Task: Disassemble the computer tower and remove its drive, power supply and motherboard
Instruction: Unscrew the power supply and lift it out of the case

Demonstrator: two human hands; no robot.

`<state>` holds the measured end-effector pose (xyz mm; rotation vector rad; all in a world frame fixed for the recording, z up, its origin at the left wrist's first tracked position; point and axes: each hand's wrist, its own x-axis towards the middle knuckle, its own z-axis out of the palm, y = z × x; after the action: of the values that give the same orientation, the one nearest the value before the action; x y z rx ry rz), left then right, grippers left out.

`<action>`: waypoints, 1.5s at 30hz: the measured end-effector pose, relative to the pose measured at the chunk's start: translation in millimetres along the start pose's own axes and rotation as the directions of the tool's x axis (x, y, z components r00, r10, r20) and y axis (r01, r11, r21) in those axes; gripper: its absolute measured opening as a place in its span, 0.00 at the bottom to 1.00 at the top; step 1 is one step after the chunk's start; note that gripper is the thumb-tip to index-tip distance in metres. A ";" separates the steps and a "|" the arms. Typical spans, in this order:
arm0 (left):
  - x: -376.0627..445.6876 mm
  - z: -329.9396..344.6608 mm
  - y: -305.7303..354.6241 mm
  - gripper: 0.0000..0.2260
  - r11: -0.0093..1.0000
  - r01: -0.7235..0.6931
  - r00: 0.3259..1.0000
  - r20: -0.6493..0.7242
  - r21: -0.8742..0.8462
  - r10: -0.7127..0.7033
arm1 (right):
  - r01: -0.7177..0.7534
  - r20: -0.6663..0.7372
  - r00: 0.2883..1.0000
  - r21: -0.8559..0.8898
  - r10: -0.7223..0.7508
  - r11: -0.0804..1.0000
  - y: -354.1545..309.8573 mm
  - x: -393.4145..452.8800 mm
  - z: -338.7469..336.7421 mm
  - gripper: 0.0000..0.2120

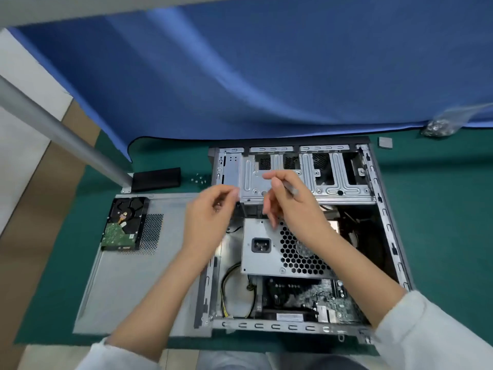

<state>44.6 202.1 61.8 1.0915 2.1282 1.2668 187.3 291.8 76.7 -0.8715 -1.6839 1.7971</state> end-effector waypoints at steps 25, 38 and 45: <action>-36.5 59.1 8.8 0.07 0.997 0.051 0.999 0.014 -0.052 -0.050 | 0.050 -0.099 0.994 0.073 -0.043 0.996 3.2 -39.4 -21.4 0.16; -39.7 60.3 5.8 0.07 0.993 0.061 0.998 0.017 -0.099 -0.060 | 0.190 -0.097 0.963 -0.414 -0.250 0.890 16.6 -53.2 -22.2 0.18; -38.9 60.0 2.6 0.06 0.995 0.044 0.999 0.026 -0.094 -0.042 | 0.314 0.034 0.934 -0.545 -0.354 0.778 9.6 -62.5 -20.1 0.16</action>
<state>110.4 203.5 33.6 1.0109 2.0413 1.3135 243.9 257.4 73.2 -0.7722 -2.1857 1.0431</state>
